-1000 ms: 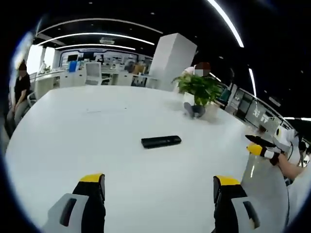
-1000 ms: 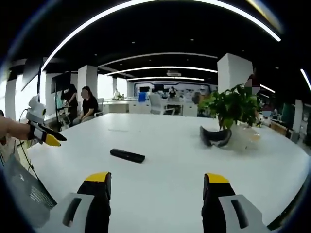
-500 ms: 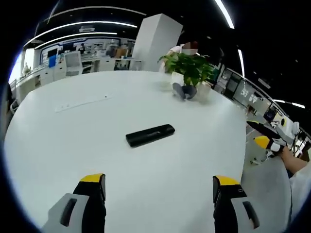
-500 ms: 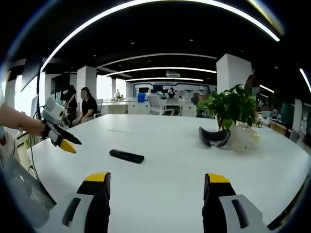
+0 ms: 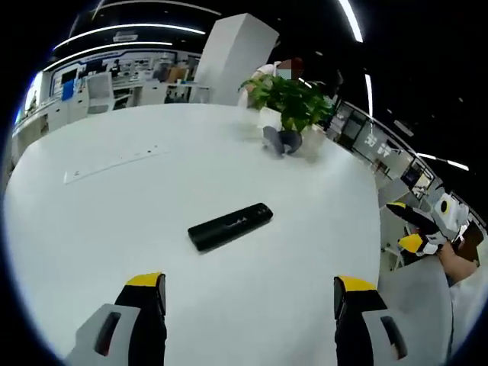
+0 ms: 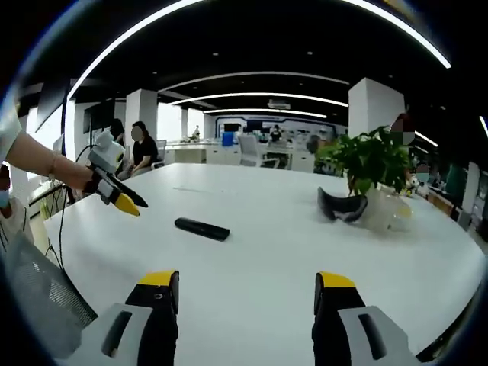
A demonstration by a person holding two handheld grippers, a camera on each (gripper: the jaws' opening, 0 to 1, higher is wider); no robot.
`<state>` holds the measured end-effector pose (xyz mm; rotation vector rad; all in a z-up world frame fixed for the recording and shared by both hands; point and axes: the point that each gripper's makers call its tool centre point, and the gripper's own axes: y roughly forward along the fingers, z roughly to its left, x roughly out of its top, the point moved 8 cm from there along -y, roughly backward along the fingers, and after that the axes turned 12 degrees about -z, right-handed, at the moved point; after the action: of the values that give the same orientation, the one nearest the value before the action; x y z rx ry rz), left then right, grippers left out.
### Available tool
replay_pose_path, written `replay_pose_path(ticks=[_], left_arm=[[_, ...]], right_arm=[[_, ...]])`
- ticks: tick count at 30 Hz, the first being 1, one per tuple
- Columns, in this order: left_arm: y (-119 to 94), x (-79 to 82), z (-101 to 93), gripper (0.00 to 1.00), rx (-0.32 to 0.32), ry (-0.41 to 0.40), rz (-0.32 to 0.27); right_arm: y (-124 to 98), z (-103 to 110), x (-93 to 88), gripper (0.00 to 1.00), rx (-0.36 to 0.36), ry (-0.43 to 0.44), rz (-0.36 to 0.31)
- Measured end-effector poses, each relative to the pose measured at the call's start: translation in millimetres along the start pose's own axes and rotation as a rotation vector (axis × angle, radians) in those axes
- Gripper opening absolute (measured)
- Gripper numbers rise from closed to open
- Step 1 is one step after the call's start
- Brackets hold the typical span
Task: Press the specified remote control buttons in sequence, fully releasing each button before pressing the next.
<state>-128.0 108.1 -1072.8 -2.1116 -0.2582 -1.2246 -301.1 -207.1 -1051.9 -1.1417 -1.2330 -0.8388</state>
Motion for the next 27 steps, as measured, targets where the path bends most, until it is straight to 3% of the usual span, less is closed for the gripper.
replay_pose_path(ticks=[5, 12, 21, 27], left_arm=[[11.6, 5.3, 10.0, 0.95, 0.006, 0.006, 0.016], [29.6, 14.7, 19.3, 0.92, -0.014, 0.138, 0.107], [54.6, 30.6, 17.5, 0.91, -0.072, 0.146, 0.127], [74.2, 35.7, 13.3, 0.86, -0.130, 0.300, 0.227]], right_arm=[[0.4, 2.4, -0.1, 0.68, 0.014, -0.013, 0.016], [0.8, 1.6, -0.4, 0.66, 0.014, -0.004, 0.020], [0.0, 2.9, -0.9, 0.64, 0.025, -0.002, 0.029], [-1.3, 3.2, -0.8, 0.61, 0.029, 0.002, 0.031]])
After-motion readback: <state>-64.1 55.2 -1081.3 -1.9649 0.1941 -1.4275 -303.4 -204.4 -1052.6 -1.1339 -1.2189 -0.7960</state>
